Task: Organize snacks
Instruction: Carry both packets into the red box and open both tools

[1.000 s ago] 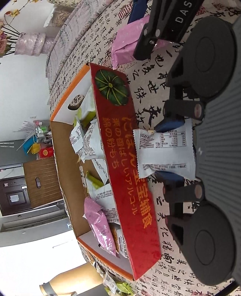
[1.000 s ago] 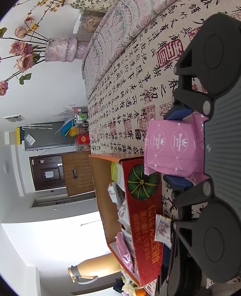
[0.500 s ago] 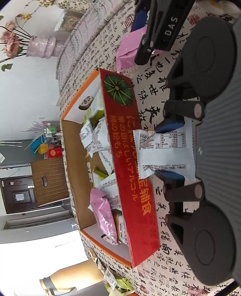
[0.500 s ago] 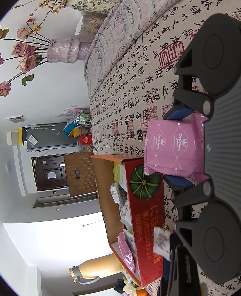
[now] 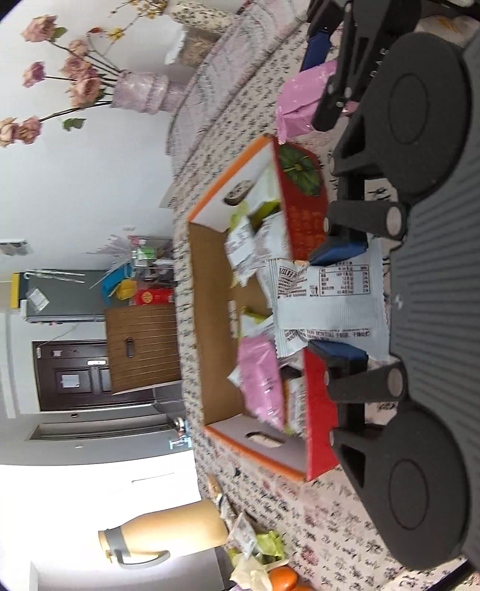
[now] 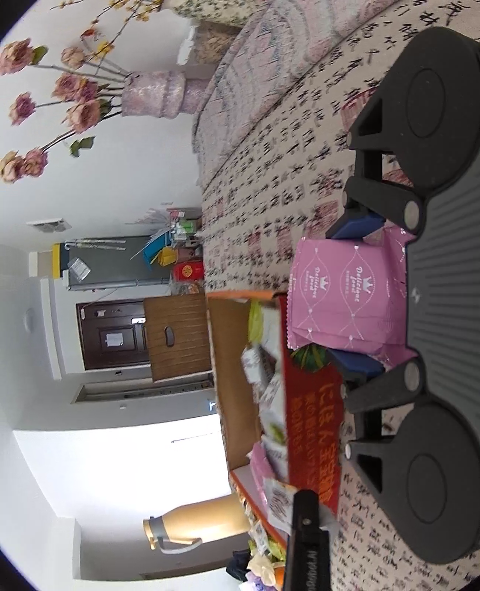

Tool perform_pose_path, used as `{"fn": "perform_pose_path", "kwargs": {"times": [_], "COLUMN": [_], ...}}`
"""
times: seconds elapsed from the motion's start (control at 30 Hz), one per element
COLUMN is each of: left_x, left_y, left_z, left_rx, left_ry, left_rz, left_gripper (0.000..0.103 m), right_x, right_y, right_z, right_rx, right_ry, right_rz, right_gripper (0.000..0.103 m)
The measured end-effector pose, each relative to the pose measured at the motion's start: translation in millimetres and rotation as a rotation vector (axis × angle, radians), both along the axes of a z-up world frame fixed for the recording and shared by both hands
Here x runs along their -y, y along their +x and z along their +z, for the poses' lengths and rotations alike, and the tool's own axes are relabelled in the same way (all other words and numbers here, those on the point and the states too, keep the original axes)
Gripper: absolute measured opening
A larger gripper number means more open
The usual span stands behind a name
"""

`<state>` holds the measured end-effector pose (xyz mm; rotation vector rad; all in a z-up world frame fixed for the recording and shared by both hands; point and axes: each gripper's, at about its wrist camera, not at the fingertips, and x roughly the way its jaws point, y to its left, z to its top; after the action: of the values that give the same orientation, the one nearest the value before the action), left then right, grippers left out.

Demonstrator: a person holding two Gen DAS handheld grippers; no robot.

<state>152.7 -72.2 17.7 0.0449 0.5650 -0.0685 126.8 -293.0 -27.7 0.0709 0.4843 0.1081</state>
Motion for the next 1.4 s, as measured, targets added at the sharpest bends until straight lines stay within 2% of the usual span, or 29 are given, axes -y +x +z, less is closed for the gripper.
{"fn": "perform_pose_path", "kwargs": {"times": [0.47, 0.87, 1.07, 1.2, 1.4], "left_x": [-31, -60, -68, -73, -71], "left_y": [25, 62, 82, 88, 94], "left_z": [31, 39, 29, 21, 4], "left_rx": [0.085, 0.102, 0.095, 0.122, 0.109], "left_ry": [-0.018, -0.062, -0.074, -0.066, -0.046], "left_rz": [0.054, 0.116, 0.145, 0.171, 0.139], "left_gripper": [0.045, 0.045, 0.045, 0.045, 0.045], "right_x": [-57, -86, -93, -92, -88], "right_y": [33, 82, 106, 119, 128], "right_z": [43, 58, 52, 40, 21], "right_rx": [0.085, 0.095, 0.089, 0.079, 0.030], "right_ry": [-0.035, -0.048, -0.039, -0.026, 0.005], "right_rz": [0.097, 0.109, 0.100, 0.095, 0.110], "right_gripper": [0.061, 0.061, 0.061, 0.061, 0.061]}}
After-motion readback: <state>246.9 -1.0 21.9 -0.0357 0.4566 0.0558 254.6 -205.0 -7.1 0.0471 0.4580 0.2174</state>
